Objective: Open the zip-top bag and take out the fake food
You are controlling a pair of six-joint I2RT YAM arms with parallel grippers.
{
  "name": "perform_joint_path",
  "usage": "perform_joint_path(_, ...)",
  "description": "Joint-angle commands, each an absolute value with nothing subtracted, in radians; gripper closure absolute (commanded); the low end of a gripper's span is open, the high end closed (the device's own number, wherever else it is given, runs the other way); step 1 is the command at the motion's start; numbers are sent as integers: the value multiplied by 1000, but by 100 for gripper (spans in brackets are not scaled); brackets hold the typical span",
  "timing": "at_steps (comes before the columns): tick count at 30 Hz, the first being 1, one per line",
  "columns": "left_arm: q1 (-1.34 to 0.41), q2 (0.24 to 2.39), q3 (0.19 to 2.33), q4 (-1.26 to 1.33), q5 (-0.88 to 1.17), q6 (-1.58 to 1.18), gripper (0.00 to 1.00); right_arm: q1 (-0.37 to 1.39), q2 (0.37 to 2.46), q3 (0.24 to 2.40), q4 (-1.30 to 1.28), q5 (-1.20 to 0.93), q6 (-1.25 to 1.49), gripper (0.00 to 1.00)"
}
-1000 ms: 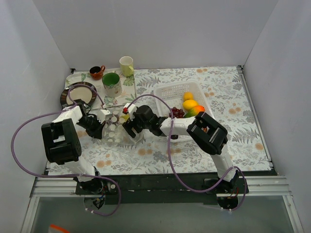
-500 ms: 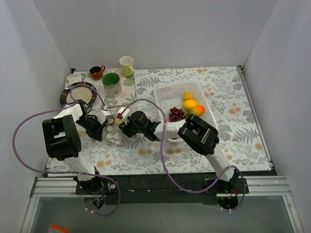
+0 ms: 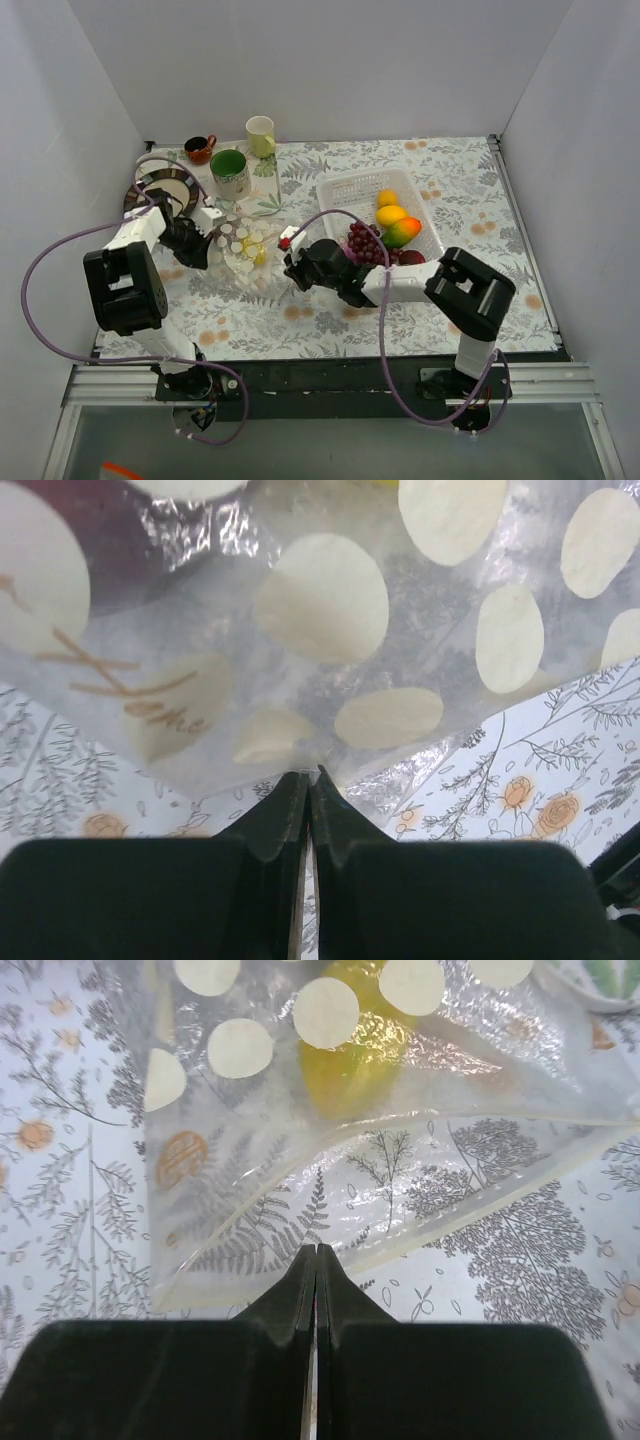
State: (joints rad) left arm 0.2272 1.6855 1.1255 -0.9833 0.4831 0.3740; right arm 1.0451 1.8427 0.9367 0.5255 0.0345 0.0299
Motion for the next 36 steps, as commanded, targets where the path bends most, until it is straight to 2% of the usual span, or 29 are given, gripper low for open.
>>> perform_joint_path(1,233,1594,1172,-930,528,321,100,1051,1689,835,614,78,80,99)
perform_joint_path(4,232,1552,1212,-1003,603,354,100,1051,1692,821,606,89,80,99)
perform_joint_path(6,232,1523,1242,-1051,669,365,100,1049,1715,847,585,87,84,93)
perform_joint_path(11,230,1490,1399,-1261,762,449,100,1052,1746,868,574,94,106,87)
perform_joint_path(21,232,1433,1321,-1356,729,520,100,1051,1792,945,526,103,91,83)
perform_joint_path(24,230,1428,1385,-1385,756,494,100,1051,1801,957,529,98,90,73)
perform_joint_path(25,229,1428,1405,-1387,762,483,100,1051,1808,971,522,97,89,65)
perform_joint_path(28,213,1404,1457,-1388,764,482,100,1051,1822,979,523,95,92,50)
perform_joint_path(36,169,1404,1405,-1385,721,474,100,1069,1842,986,581,136,60,39)
